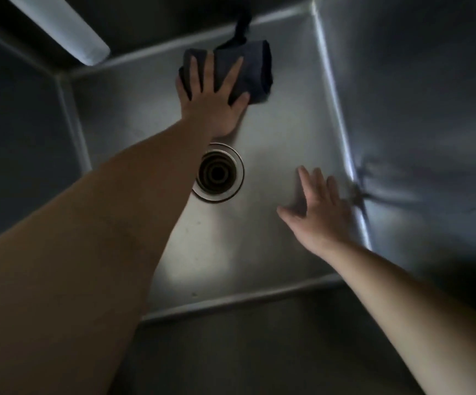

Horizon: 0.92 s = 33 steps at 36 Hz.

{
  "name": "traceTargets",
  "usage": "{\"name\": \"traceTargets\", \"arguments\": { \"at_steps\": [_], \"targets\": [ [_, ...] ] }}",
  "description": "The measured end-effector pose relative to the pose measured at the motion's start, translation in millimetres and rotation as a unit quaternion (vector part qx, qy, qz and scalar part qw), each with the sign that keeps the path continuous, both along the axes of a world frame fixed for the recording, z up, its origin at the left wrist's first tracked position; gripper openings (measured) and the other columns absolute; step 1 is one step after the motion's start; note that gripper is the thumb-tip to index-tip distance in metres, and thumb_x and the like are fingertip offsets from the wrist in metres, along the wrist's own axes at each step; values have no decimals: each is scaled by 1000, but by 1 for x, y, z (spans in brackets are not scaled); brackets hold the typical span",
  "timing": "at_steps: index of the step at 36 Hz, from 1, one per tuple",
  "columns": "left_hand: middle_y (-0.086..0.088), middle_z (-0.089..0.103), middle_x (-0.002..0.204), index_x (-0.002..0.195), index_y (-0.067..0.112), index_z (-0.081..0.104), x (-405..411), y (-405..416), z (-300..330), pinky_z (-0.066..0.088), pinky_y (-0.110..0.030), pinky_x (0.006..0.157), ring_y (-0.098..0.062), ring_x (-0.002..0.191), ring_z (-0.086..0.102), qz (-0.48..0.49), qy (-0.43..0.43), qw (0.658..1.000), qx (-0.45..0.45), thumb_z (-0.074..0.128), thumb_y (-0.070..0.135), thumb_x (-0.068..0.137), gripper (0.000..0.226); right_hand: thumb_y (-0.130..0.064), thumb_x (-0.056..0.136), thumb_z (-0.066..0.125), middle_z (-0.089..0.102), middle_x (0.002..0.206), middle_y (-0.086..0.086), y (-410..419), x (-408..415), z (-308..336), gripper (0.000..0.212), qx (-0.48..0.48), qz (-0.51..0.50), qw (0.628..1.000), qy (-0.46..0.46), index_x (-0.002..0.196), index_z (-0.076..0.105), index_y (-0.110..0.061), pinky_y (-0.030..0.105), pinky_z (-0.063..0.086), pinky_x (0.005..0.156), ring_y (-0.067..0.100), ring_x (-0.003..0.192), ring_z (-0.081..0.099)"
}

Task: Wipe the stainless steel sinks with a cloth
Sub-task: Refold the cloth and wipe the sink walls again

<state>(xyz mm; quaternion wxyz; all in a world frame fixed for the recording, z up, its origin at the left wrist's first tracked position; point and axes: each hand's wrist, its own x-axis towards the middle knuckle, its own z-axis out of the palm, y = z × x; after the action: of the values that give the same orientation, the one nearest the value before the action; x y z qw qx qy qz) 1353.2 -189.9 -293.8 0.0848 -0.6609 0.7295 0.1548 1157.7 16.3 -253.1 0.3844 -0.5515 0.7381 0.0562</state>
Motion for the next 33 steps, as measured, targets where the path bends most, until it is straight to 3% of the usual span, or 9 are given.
{"name": "traceTargets", "arguments": {
  "at_steps": [5,7,9,12,16,20,23,28,33],
  "targets": [
    [-9,-9,166,153,50,-3,-16,42,5,-7,-62,118,-40,150,-12,17,4,1000,-5,19,67,92,66,-58,90,59,0,167,-10,-7,-4,21,84,65,-44,993,-89,156,8,-45,52,10,122,18,154,-3],
    [-12,-4,166,154,48,3,-27,77,10,-3,-62,118,-42,150,-8,-19,14,1000,-10,25,64,94,66,-46,90,66,18,166,-3,0,-7,34,80,48,-132,981,-132,156,21,-37,48,20,122,19,153,15],
    [-13,-2,166,155,47,8,-42,112,16,1,-62,118,-43,151,-6,-75,38,996,-2,32,61,95,66,-33,90,69,35,159,-1,10,-10,49,73,25,-224,962,-152,154,32,-29,35,28,118,18,146,32],
    [-10,-7,166,153,50,10,-62,160,26,-1,-60,119,-40,151,-11,-152,59,985,49,40,59,94,67,-24,90,69,44,154,0,25,-12,67,67,-6,-248,960,-129,151,40,-25,28,32,111,17,140,41],
    [0,-16,166,154,50,10,-65,197,51,-11,-57,118,-34,150,-21,-183,72,967,162,44,48,95,68,-33,89,64,27,162,1,28,-8,75,71,-20,-91,992,-85,153,34,-28,45,31,117,21,147,30],
    [4,-10,167,154,47,9,-23,212,94,-7,-52,119,-29,152,-15,-59,99,975,190,46,39,95,70,-42,91,58,-5,168,-3,4,-2,53,82,31,102,994,34,157,10,-37,50,15,120,25,154,0],
    [3,-9,167,155,45,5,30,221,125,-8,-48,121,-28,152,-15,35,85,981,169,46,38,94,74,-52,95,48,-8,168,-2,-13,6,30,77,38,190,979,65,158,6,-35,52,9,121,31,153,-6],
    [5,-2,167,155,44,13,99,237,170,-9,-46,121,-28,152,-14,120,73,984,114,44,37,96,67,-57,100,32,-15,167,-4,-8,11,6,71,21,202,972,120,157,-7,-38,53,-1,121,29,151,-18],
    [6,-11,166,155,47,6,124,250,193,-12,-45,120,-25,150,-22,129,54,987,72,45,41,96,70,-59,99,26,-17,166,-9,-52,32,-8,68,12,134,979,153,155,-10,-44,56,-5,119,27,151,-20]
  ]
}}
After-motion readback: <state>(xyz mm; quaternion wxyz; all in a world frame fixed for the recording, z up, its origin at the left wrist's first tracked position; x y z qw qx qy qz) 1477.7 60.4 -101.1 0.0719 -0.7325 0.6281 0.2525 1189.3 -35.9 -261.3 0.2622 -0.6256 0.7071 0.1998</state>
